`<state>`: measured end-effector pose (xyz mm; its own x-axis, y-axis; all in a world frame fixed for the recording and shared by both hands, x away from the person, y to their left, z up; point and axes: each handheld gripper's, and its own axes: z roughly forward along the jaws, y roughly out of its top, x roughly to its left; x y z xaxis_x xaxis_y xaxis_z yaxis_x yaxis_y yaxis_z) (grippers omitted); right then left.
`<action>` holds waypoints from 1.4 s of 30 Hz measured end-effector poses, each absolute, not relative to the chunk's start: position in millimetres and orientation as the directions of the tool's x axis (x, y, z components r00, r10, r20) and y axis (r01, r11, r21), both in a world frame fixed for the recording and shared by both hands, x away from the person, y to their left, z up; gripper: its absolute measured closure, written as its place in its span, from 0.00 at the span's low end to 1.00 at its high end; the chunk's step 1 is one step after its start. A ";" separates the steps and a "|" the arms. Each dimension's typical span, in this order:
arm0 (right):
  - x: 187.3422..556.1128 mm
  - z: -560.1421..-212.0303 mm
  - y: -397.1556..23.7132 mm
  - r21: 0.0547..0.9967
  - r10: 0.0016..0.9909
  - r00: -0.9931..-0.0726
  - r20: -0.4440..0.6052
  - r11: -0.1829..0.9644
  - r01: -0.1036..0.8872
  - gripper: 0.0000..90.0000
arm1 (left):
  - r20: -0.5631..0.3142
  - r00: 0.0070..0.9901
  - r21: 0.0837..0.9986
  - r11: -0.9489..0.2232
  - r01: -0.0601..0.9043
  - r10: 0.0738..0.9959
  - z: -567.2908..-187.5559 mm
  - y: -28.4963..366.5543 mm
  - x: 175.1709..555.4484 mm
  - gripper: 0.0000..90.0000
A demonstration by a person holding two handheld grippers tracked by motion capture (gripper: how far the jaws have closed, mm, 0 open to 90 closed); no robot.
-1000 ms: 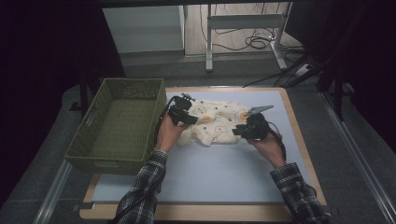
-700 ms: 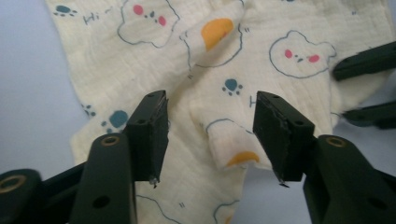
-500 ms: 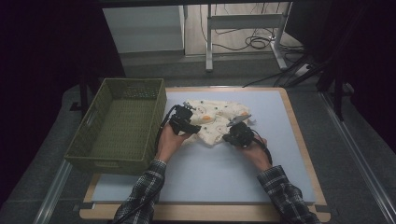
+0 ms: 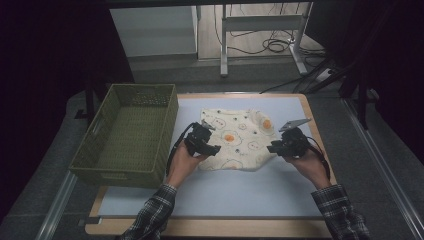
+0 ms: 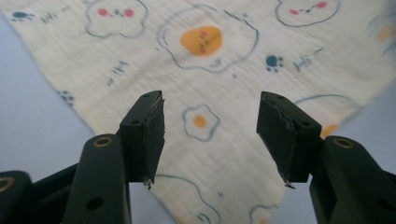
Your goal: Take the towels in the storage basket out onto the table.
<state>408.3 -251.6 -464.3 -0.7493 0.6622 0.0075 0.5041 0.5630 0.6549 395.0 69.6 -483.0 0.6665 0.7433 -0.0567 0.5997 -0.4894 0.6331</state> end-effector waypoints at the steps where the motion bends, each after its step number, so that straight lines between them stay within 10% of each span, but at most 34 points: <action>1: 406.8 -466.9 -257.0 0.658 0.669 -0.743 0.012 0.554 0.510 0.74 | -0.054 0.670 0.635 -0.493 0.595 0.740 -485.3 69.4 392.2 0.47; 19: 393.8 -510.5 -267.3 0.682 0.680 -0.733 -0.033 0.552 0.481 0.62 | 0.001 0.614 0.697 -0.441 0.566 0.789 -537.5 88.9 357.6 0.30; 23: 399.5 -516.8 -258.8 0.678 0.693 -0.717 -0.075 0.563 0.472 0.93 | -0.055 0.610 0.721 -0.391 0.572 0.790 -544.0 96.2 359.1 0.26; 27: 404.4 -508.5 -254.6 0.674 0.692 -0.721 -0.040 0.552 0.492 0.96 | -0.047 0.612 0.721 -0.397 0.568 0.790 -544.4 96.1 358.3 0.26; 42: 463.6 -478.9 -182.4 0.698 0.671 -0.740 -0.036 0.547 0.463 0.78 | -0.051 0.609 0.725 -0.390 0.568 0.792 -545.4 95.9 357.8 0.26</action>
<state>463.6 -182.4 -478.9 -0.7403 0.6714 -0.0357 0.4626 0.5472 0.6975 357.8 95.9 -545.4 0.6087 0.7918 -0.0511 0.5675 -0.3895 0.7254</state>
